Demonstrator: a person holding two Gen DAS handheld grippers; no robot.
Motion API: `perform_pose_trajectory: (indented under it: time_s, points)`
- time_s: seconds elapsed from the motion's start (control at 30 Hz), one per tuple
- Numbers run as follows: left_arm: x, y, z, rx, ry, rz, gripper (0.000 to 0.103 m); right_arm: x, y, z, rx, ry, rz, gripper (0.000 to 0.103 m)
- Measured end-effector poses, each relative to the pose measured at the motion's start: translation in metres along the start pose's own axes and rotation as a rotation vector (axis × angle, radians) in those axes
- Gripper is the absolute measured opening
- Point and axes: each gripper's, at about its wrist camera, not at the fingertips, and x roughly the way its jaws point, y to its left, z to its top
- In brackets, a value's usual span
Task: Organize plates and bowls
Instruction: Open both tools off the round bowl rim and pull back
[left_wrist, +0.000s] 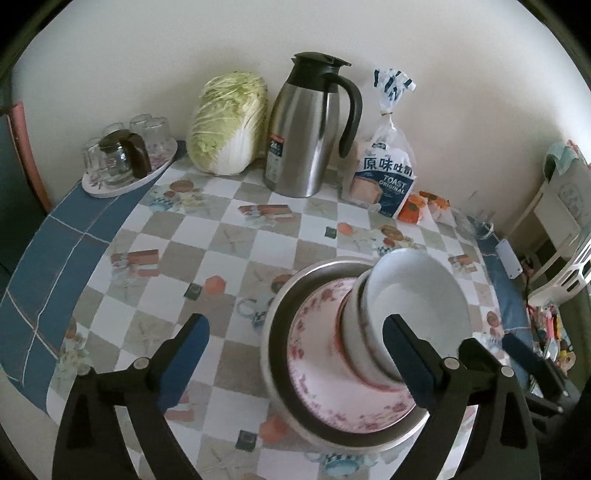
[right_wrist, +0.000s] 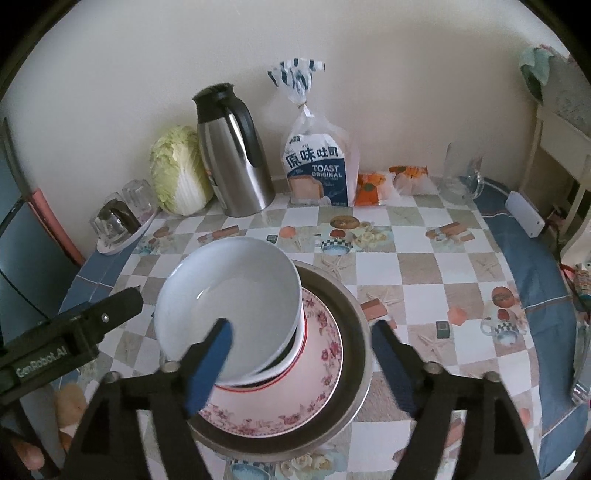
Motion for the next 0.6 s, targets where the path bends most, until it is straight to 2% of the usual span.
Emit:
perform_pose_trajectory:
  time_s: [0.07,0.1,0.33,0.6]
  points:
    - [-0.002,0.002,-0.006,0.012,-0.002,0.011,0.095,-0.003,0.003,-0.005,-0.013,-0.009,0.0,0.1]
    - [-0.002,0.003,-0.008,0.017,-0.002,0.015,0.095,-0.004,0.005,-0.009,-0.021,-0.012,0.001,0.102]
    - [-0.006,0.008,-0.02,0.036,0.016,0.031,0.095,-0.003,0.01,-0.034,-0.043,0.013,-0.01,0.103]
    - [-0.009,0.019,-0.03,0.055,0.006,0.091,0.095,0.002,0.006,-0.047,-0.036,0.05,-0.035,0.103]
